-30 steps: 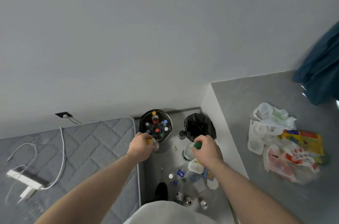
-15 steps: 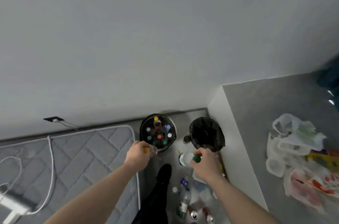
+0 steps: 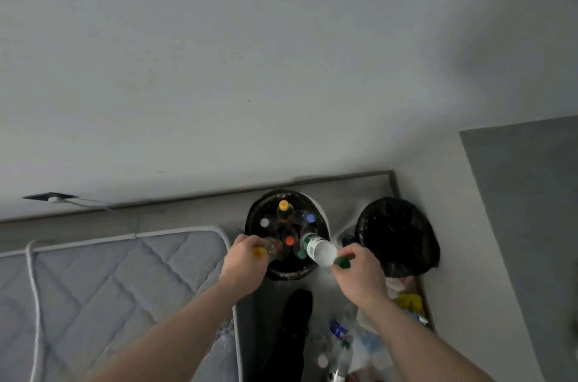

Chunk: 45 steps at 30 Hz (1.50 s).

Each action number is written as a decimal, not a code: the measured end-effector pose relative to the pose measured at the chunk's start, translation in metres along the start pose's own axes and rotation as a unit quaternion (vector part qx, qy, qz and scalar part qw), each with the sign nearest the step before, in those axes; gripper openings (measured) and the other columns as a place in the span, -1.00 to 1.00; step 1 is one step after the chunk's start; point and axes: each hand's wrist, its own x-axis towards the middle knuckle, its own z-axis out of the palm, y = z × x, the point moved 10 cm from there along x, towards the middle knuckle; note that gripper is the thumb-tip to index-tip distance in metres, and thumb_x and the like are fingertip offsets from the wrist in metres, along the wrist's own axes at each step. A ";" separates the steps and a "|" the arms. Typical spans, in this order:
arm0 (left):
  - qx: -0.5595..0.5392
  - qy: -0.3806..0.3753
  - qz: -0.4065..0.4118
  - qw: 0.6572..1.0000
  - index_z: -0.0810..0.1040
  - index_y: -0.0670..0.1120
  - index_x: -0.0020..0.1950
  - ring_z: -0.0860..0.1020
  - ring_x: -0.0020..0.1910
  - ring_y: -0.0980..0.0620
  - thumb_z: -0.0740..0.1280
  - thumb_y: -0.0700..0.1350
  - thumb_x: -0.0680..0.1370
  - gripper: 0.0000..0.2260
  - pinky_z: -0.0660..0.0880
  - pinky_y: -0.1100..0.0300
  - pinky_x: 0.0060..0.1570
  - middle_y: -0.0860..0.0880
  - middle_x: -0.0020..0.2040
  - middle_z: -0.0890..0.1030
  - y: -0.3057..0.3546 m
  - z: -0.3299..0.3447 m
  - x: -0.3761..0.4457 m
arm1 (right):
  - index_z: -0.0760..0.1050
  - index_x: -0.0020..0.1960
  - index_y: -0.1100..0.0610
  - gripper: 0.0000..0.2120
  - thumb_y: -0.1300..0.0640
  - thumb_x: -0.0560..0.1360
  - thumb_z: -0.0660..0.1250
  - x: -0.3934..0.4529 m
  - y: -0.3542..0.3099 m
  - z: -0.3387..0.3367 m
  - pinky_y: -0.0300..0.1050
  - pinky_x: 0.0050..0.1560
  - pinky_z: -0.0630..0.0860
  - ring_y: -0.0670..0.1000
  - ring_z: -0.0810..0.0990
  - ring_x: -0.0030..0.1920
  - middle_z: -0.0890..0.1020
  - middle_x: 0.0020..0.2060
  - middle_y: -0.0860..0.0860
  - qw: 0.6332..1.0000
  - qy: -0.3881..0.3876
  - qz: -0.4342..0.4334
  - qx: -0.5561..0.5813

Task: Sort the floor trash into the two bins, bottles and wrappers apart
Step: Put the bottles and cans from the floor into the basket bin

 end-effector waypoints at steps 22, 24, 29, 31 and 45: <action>-0.021 0.055 0.002 0.998 0.62 0.07 0.17 0.51 0.09 0.05 0.34 -0.10 0.57 -0.80 0.35 0.27 0.03 0.08 0.15 0.51 -0.055 0.041 0.138 | 0.56 0.20 0.01 -0.73 0.12 0.51 0.46 0.141 -0.019 0.102 -0.27 -0.02 0.42 -0.02 0.58 0.08 0.57 0.13 -0.05 1.000 0.003 -0.030 0.002; -0.007 0.069 0.004 0.998 0.59 0.04 0.25 0.51 0.16 0.00 0.35 -0.09 0.57 -0.74 0.35 0.24 0.10 0.06 0.19 0.52 -0.055 0.037 0.146 | 0.56 0.23 0.01 -0.70 0.14 0.52 0.45 0.145 -0.019 0.101 -0.26 0.01 0.44 -0.01 0.57 0.12 0.56 0.14 -0.05 0.999 0.013 -0.030 0.002; 0.055 0.088 -0.001 0.995 0.64 0.07 0.16 0.56 0.07 -0.06 0.37 -0.05 0.55 -0.80 0.41 0.18 0.01 0.06 0.13 0.52 -0.063 0.033 0.161 | 0.58 0.27 0.04 -0.67 0.13 0.51 0.46 0.155 -0.025 0.107 -0.16 0.15 0.53 0.00 0.56 0.13 0.53 0.12 -0.05 0.999 0.022 -0.046 -0.015; 0.066 0.091 -0.008 0.994 0.67 0.08 0.03 0.56 0.00 -0.06 0.41 -0.01 0.51 -0.88 0.40 0.19 -0.03 0.05 0.03 0.52 -0.064 0.030 0.167 | 0.61 0.23 0.04 -0.69 0.12 0.49 0.47 0.161 -0.029 0.106 -0.17 0.10 0.56 0.01 0.58 0.10 0.54 0.13 -0.04 0.998 0.027 -0.048 -0.021; 0.029 0.097 -0.003 0.995 0.58 -0.02 0.29 0.54 0.18 -0.12 0.44 0.01 0.50 -0.63 0.45 0.09 0.12 -0.05 0.20 0.59 -0.058 0.022 0.199 | 0.52 0.39 0.05 -0.55 0.16 0.52 0.46 0.191 -0.056 0.111 -0.14 0.10 0.56 0.07 0.60 0.18 0.56 0.27 0.02 0.997 0.039 -0.060 -0.041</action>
